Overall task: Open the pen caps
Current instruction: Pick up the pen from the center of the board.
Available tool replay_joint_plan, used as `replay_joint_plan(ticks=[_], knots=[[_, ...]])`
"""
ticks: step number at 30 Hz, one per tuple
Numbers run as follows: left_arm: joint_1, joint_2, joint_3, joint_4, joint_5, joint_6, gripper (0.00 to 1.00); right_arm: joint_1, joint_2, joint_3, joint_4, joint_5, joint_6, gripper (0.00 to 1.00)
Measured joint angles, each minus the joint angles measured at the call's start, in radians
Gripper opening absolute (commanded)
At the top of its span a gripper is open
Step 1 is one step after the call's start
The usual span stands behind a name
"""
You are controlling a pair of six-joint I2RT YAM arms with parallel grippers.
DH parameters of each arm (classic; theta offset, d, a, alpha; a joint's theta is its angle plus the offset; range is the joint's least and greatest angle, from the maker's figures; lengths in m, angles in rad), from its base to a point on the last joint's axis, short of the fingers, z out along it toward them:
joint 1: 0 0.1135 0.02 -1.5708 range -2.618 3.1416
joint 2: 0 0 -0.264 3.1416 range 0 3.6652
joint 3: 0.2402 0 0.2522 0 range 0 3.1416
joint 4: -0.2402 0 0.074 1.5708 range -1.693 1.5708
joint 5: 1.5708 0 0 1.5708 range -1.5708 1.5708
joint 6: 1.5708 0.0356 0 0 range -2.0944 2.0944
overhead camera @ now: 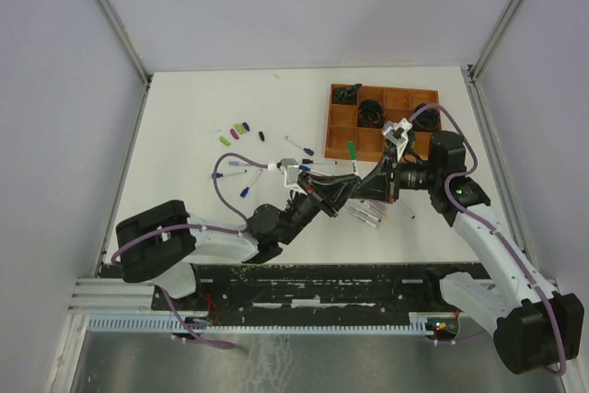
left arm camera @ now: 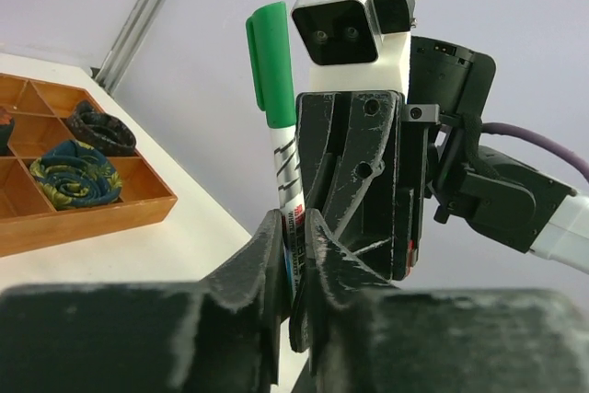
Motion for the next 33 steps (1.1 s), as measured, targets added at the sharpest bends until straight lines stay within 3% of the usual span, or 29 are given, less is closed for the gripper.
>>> replay_joint_plan(ticks=[6, 9, 13, 16, 20, 26, 33], knots=[[0.000, -0.021, -0.003, -0.022, -0.034, -0.010, 0.83, 0.003, 0.001, 0.011, -0.072, 0.005, -0.053, 0.02], [0.000, -0.088, -0.027, -0.056, -0.042, -0.010, 0.91, 0.003, -0.003, 0.021, -0.130, 0.010, -0.106, 0.02], [0.032, -0.222, -0.051, -0.147, -0.013, -0.024, 0.90, 0.003, -0.008, 0.034, -0.175, 0.005, -0.164, 0.02], [0.123, -0.294, -0.034, -0.253, 0.067, -0.085, 0.87, 0.003, -0.008, 0.047, -0.214, -0.009, -0.206, 0.02], [0.197, -0.304, -0.006, -0.340, 0.149, -0.139, 0.82, 0.003, -0.007, 0.058, -0.248, -0.014, -0.246, 0.02], [0.198, -0.280, 0.035, -0.437, 0.205, -0.177, 0.71, 0.003, -0.005, 0.061, -0.279, -0.016, -0.278, 0.02], [0.198, -0.206, 0.108, -0.493, 0.232, -0.224, 0.46, 0.003, 0.013, 0.077, -0.322, -0.008, -0.314, 0.02]])
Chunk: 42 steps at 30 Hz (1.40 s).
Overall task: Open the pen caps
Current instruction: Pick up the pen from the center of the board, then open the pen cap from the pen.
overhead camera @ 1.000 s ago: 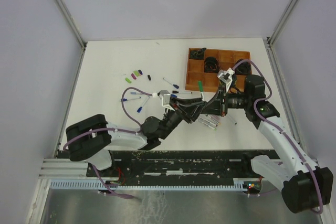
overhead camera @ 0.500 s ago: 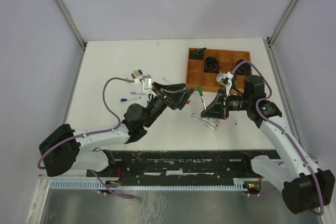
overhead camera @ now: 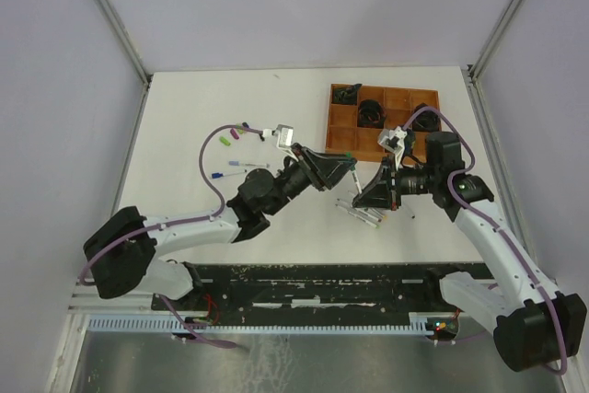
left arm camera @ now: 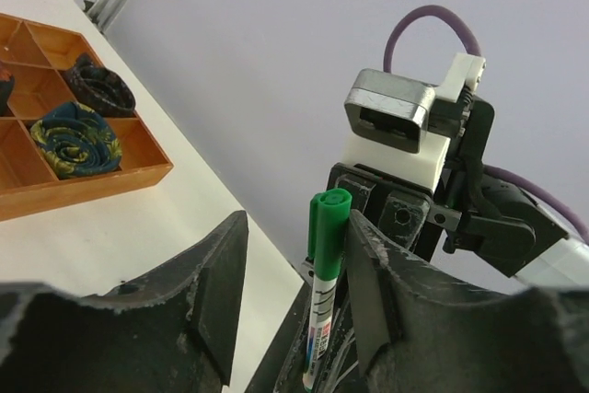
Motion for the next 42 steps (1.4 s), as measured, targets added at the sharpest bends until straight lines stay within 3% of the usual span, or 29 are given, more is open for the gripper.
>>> replay_joint_plan(ticks=[5, 9, 11, 19, 23, 30, 33, 38, 42], knots=[[0.000, 0.046, 0.039, -0.012, 0.025, -0.031, 0.30, 0.000, 0.012, 0.003, -0.027, 0.022, -0.012, 0.02], [0.000, 0.061, 0.061, -0.029, 0.035, -0.040, 0.09, 0.000, 0.026, 0.008, -0.046, 0.030, -0.026, 0.02], [0.000, 0.062, 0.065, -0.040, 0.038, -0.040, 0.03, 0.000, 0.031, 0.014, -0.056, 0.037, -0.034, 0.02], [0.014, 0.059, 0.069, -0.068, 0.045, -0.040, 0.03, 0.000, 0.039, 0.021, -0.083, 0.045, -0.047, 0.02], [0.060, 0.024, 0.098, -0.161, 0.089, -0.038, 0.03, 0.003, 0.065, 0.044, -0.074, 0.045, -0.059, 0.02], [0.319, -0.084, 0.250, -0.220, -0.014, -0.016, 0.03, 0.037, 0.110, 0.070, -0.171, 0.045, -0.121, 0.02], [0.355, -0.132, 0.277, -0.218, -0.047, -0.016, 0.03, 0.041, 0.111, 0.071, -0.198, 0.048, -0.138, 0.02], [0.360, -0.190, 0.207, -0.275, -0.061, -0.016, 0.03, 0.041, 0.087, 0.093, -0.259, 0.145, -0.209, 0.02], [0.402, -0.213, 0.086, -0.410, -0.054, -0.008, 0.03, 0.039, 0.023, 0.117, -0.278, 0.253, -0.263, 0.02]])
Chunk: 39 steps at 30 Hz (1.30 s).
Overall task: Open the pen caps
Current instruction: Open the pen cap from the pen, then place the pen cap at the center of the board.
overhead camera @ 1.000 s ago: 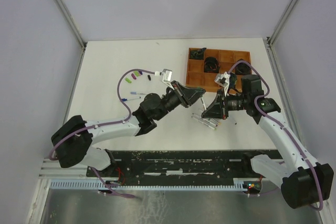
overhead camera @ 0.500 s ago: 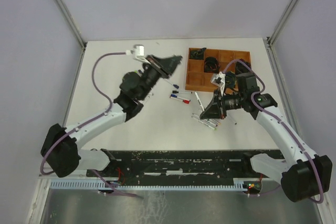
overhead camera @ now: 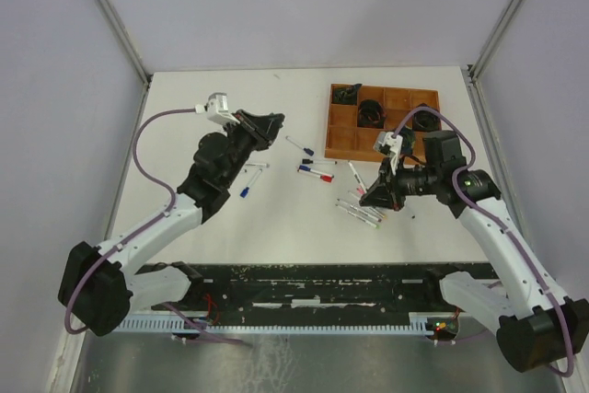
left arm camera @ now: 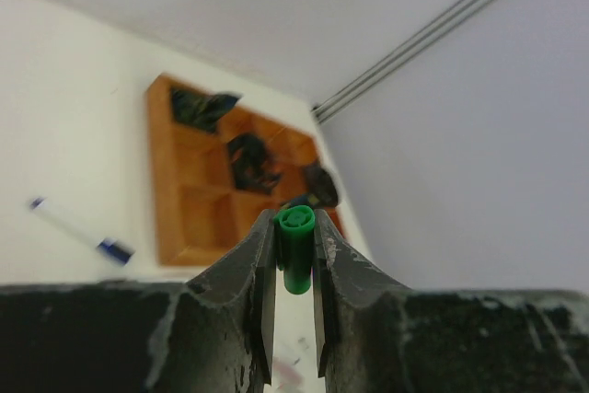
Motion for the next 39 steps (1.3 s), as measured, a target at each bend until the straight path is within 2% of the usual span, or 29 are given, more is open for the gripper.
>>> replay_joint_plan(ticks=[6, 10, 17, 22, 26, 39], knots=[[0.090, 0.069, -0.081, -0.171, 0.072, 0.003, 0.03, -0.011, -0.025, 0.003, -0.003, 0.135, -0.049, 0.02], [0.127, 0.139, -0.081, -0.200, 0.131, 0.002, 0.03, -0.030, 0.017, 0.014, -0.019, 0.209, -0.067, 0.02], [0.174, 0.290, 0.016, -0.415, 0.140, 0.005, 0.03, -0.060, 0.032, 0.018, -0.029, 0.263, -0.083, 0.02], [0.186, 0.364, 0.144, -0.551, 0.054, 0.007, 0.03, -0.061, 0.032, 0.018, -0.030, 0.267, -0.086, 0.02], [0.191, 0.498, 0.314, -0.667, -0.009, 0.009, 0.03, -0.061, 0.032, 0.018, -0.030, 0.274, -0.089, 0.02], [0.195, 0.924, 0.790, -0.945, -0.060, 0.080, 0.03, -0.062, 0.032, 0.018, -0.034, 0.281, -0.088, 0.02]])
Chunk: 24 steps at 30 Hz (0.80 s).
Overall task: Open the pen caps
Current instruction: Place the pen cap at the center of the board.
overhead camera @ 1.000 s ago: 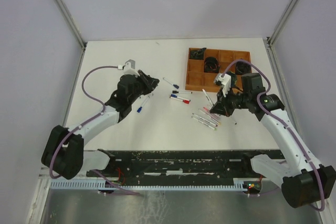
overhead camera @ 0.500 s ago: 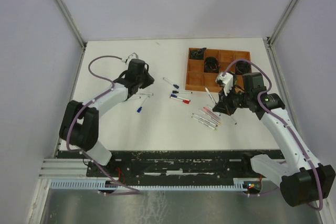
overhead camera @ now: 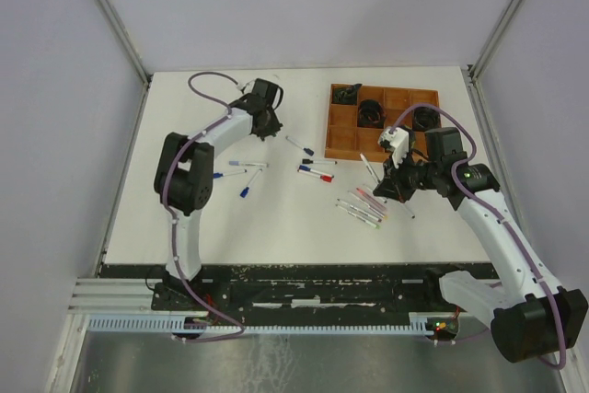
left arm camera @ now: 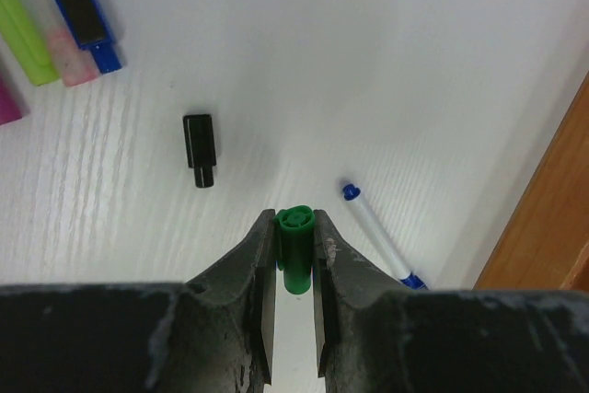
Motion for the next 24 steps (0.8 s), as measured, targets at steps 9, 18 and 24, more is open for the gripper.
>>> replay_joint_plan(ticks=[9, 18, 24], knots=[[0.000, 0.150, 0.247, -0.140, -0.003, 0.021, 0.03, 0.000, 0.000, 0.000, -0.003, -0.004, 0.000, 0.02], [0.000, 0.241, 0.384, -0.282, -0.043, 0.040, 0.07, 0.000, -0.001, 0.000, -0.003, -0.012, 0.000, 0.02], [0.000, 0.253, 0.415, -0.331, -0.055, 0.051, 0.11, 0.000, -0.002, 0.000, -0.003, -0.019, 0.000, 0.01]])
